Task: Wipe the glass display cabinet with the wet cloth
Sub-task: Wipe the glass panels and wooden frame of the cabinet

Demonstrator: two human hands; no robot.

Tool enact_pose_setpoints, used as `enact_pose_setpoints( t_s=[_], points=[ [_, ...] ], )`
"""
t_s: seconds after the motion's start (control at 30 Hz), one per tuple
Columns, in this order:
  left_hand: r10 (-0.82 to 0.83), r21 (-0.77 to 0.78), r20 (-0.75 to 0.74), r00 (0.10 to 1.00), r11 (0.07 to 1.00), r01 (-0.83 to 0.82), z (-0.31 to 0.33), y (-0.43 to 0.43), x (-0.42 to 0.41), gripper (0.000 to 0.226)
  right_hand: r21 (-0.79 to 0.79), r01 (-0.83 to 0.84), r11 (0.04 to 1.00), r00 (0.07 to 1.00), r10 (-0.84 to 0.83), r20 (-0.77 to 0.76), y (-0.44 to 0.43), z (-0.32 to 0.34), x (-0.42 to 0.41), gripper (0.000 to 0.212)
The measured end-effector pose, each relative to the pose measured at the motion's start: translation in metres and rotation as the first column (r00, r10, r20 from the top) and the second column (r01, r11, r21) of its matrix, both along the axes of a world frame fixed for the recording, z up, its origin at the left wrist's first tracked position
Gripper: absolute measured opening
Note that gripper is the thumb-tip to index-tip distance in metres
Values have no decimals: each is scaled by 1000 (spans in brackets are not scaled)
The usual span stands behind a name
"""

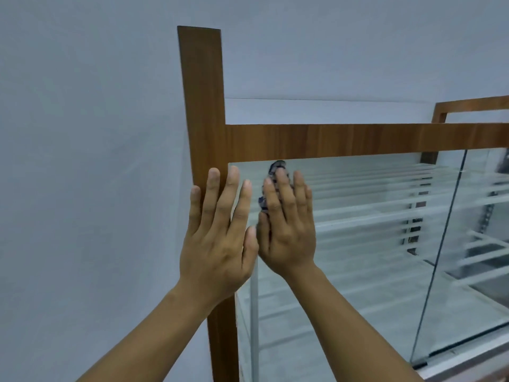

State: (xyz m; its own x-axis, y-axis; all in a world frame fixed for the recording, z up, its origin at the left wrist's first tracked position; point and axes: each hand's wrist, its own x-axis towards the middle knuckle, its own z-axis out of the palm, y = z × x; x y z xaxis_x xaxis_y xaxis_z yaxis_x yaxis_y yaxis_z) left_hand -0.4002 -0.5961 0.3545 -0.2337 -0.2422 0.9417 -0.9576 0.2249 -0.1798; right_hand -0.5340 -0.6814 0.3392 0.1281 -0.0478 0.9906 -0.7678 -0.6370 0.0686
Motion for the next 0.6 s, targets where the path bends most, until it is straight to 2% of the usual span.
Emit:
enact_pose_setpoints(
  t_s=[0.07, 0.2, 0.33, 0.6],
  points=[
    [17, -6, 7, 1000, 1000, -17, 2, -5, -19, 61, -33, -24, 999, 997, 22, -67, -6, 0, -12, 55],
    [75, 16, -2, 997, 997, -75, -3, -22, -54, 62, -44, 3, 999, 1000, -4, -20, -30, -1, -66, 53],
    [92, 45, -75, 993, 995, -88, -6, -49, -98, 64, -53, -16, 998, 998, 13, -54, -52, 3, -117, 52],
    [179, 93, -76, 981, 981, -172, -12, -95, -187, 65, -57, -17, 998, 998, 14, -57, -98, 5, -223, 51]
  ],
)
